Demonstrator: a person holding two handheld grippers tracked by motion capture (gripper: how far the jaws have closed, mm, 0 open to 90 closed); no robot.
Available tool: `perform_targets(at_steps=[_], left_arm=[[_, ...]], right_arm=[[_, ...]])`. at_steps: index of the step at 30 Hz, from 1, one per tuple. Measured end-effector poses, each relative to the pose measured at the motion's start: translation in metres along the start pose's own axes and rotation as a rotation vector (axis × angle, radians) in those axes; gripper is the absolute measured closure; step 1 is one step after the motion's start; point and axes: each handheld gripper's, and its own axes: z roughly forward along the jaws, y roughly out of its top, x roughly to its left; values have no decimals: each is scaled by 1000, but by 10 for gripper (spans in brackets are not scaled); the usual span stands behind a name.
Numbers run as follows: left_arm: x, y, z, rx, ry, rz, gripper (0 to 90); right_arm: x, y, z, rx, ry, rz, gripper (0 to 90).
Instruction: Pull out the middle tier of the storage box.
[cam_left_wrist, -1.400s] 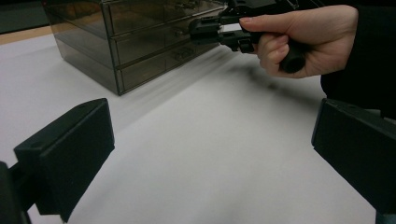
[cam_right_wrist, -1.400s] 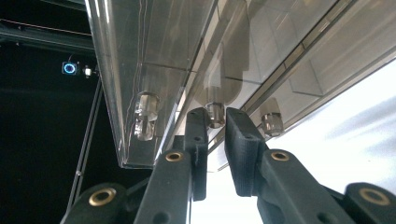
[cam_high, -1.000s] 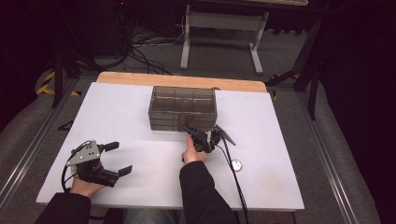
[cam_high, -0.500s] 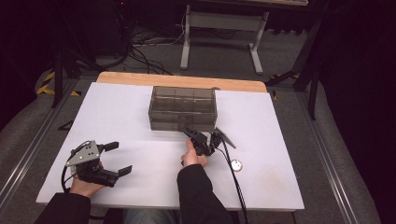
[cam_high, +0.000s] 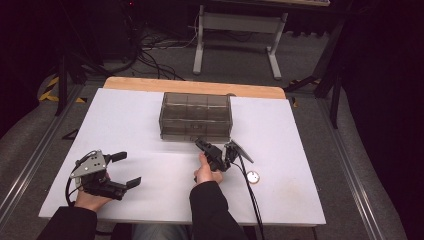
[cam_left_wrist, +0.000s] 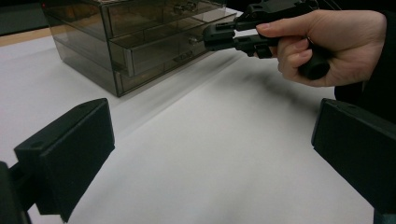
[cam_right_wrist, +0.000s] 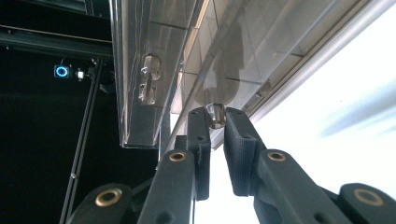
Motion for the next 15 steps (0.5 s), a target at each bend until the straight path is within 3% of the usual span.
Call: perform_targets(at_steps=[15], left_arm=[[1, 0, 0, 4, 4, 10, 1]], right_arm=[[-1, -2, -2, 7, 3, -8, 811]])
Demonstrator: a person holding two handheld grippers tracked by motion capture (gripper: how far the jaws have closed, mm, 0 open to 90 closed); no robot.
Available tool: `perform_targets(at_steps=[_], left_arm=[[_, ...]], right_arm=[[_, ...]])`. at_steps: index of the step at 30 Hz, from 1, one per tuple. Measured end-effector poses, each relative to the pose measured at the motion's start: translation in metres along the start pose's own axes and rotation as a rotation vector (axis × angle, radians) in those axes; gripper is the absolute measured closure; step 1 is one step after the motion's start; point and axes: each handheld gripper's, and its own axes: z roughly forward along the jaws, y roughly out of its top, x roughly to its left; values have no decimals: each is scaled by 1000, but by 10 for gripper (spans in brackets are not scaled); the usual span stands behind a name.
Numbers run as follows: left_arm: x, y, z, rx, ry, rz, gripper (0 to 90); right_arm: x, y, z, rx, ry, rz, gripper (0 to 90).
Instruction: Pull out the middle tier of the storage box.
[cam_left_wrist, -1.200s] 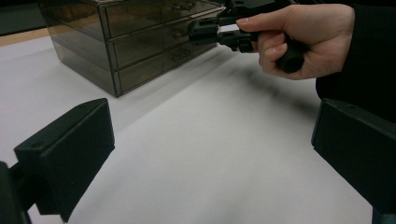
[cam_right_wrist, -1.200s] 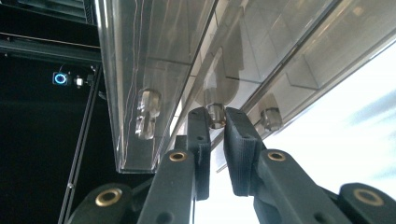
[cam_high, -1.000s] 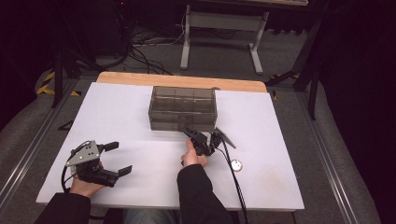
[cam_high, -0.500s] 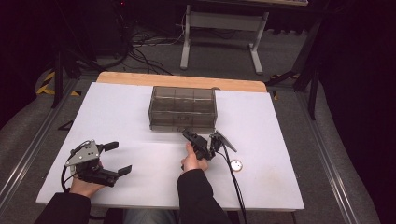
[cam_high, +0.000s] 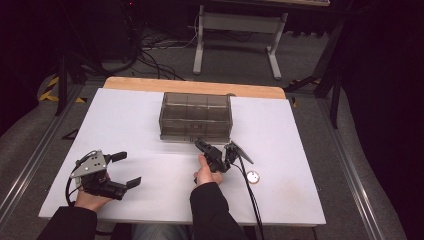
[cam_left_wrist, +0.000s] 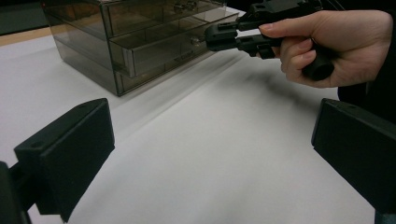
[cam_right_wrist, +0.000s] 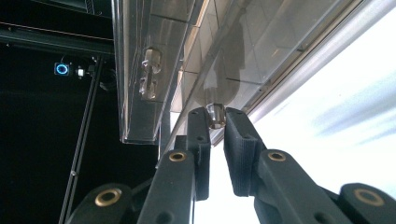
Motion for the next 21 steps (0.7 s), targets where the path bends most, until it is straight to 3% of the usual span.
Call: perform_targets(at_steps=[11, 14, 21], left_arm=[[0, 0, 0, 0, -1, -1, 1], [0, 0, 0, 2, -2, 1, 1], [0, 0, 0, 1, -2, 0, 1]], right_arm=[[0, 0, -2, 4, 4, -1, 795], [-1, 0, -2, 16, 6, -3, 754], [2, 1, -8, 23, -7, -37, 704]])
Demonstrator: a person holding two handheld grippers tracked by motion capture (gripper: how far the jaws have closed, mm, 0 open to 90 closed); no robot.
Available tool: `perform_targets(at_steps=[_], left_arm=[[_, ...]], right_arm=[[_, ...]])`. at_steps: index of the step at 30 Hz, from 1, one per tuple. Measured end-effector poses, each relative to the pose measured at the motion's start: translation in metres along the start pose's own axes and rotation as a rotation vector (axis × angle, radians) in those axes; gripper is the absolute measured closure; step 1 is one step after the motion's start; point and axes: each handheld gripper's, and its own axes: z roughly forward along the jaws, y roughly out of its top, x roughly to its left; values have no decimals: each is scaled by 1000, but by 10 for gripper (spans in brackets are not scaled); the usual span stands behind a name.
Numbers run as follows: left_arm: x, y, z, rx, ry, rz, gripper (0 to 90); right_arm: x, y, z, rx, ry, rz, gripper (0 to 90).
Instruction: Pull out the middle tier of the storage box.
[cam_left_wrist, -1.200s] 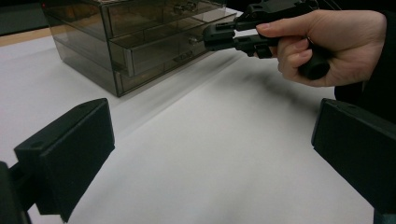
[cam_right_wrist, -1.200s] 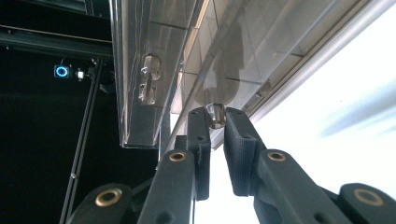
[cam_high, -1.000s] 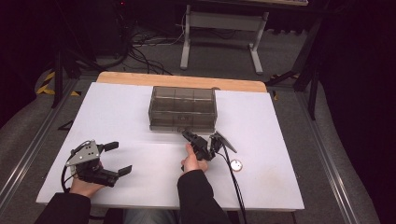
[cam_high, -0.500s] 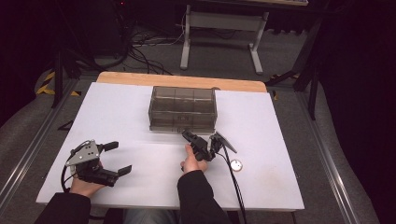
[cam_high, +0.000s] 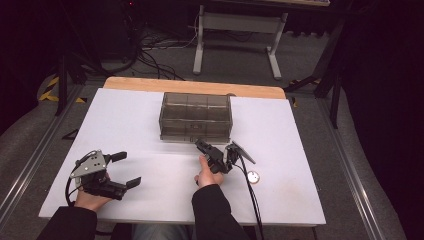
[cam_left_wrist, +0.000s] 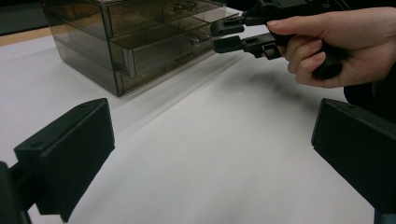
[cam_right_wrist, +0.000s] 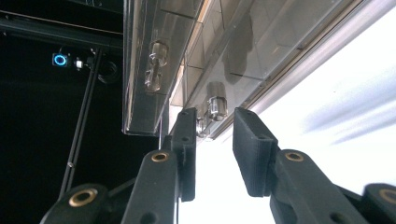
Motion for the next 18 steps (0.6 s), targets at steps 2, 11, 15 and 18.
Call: perform_targets(at_steps=[2, 11, 15, 18], left_arm=[[0, 0, 0, 2, 0, 0, 1], [0, 0, 0, 2, 0, -2, 1], [0, 0, 0, 2, 0, -1, 3], [0, 0, 0, 1, 0, -1, 4]], right_arm=[[0, 0, -1, -1, -2, -14, 693], [4, 3, -9, 14, -12, -54, 694], [5, 5, -12, 44, -25, -104, 693], [7, 8, -15, 70, -39, -147, 685]])
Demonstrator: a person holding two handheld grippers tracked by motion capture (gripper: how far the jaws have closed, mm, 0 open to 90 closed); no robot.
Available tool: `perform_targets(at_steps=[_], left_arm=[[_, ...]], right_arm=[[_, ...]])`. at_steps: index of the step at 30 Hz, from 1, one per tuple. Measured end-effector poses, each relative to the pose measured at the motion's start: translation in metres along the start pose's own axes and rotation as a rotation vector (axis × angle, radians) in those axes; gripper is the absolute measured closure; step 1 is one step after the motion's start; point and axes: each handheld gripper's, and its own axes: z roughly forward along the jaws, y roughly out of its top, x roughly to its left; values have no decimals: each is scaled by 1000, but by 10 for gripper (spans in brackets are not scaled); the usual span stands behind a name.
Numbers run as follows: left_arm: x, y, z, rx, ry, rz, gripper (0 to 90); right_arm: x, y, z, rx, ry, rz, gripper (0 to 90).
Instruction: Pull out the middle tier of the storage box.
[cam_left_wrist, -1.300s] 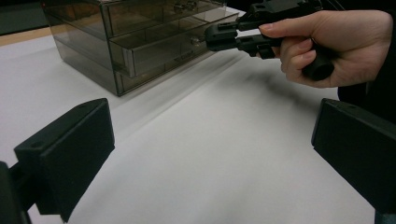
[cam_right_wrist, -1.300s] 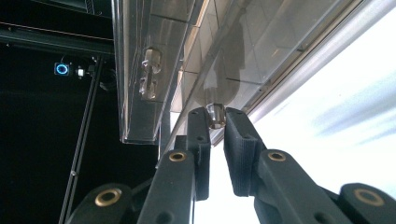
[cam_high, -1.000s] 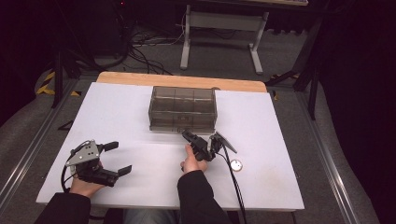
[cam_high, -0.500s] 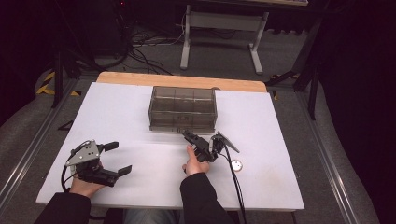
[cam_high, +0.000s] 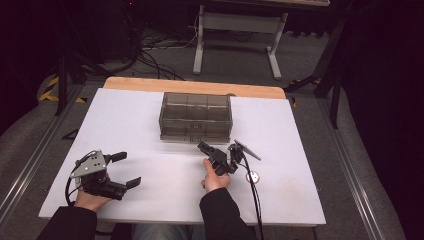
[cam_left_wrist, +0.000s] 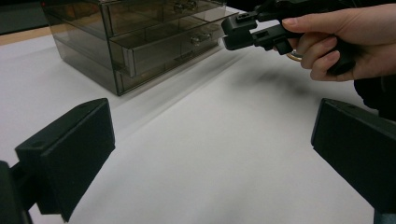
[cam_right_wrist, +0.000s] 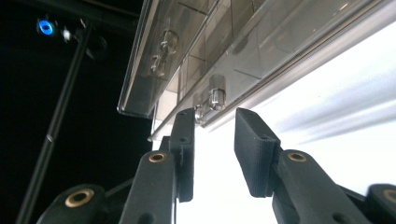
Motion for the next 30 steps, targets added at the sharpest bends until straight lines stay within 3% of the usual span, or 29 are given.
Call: perform_targets(at_steps=[1, 8, 12, 17, 20, 23, 27, 29, 30], left_arm=[[0, 0, 0, 0, 0, 0, 4], [0, 0, 0, 5, 0, 0, 4], [0, 0, 0, 6, 0, 0, 4], [0, 0, 0, 6, 1, 0, 4], [0, 0, 0, 9, 2, 2, 4], [0, 0, 0, 8, 2, 1, 4], [0, 0, 0, 8, 2, 0, 4], [0, 0, 1, 10, 3, 2, 4], [0, 0, 1, 10, 3, 2, 5]], right_arm=[[0, 0, 0, 0, 0, 0, 685], [4, 11, -11, 61, -38, -120, 674], [6, 14, -14, 83, -49, -157, 674], [13, 19, -17, 137, -74, -236, 674], [16, 22, -18, 171, -114, -291, 674], [17, 24, -19, 182, -120, -304, 674], [24, 30, -21, 211, -138, -355, 673], [30, 35, -21, 244, -152, -417, 670], [30, 35, -21, 244, -152, -417, 670]])
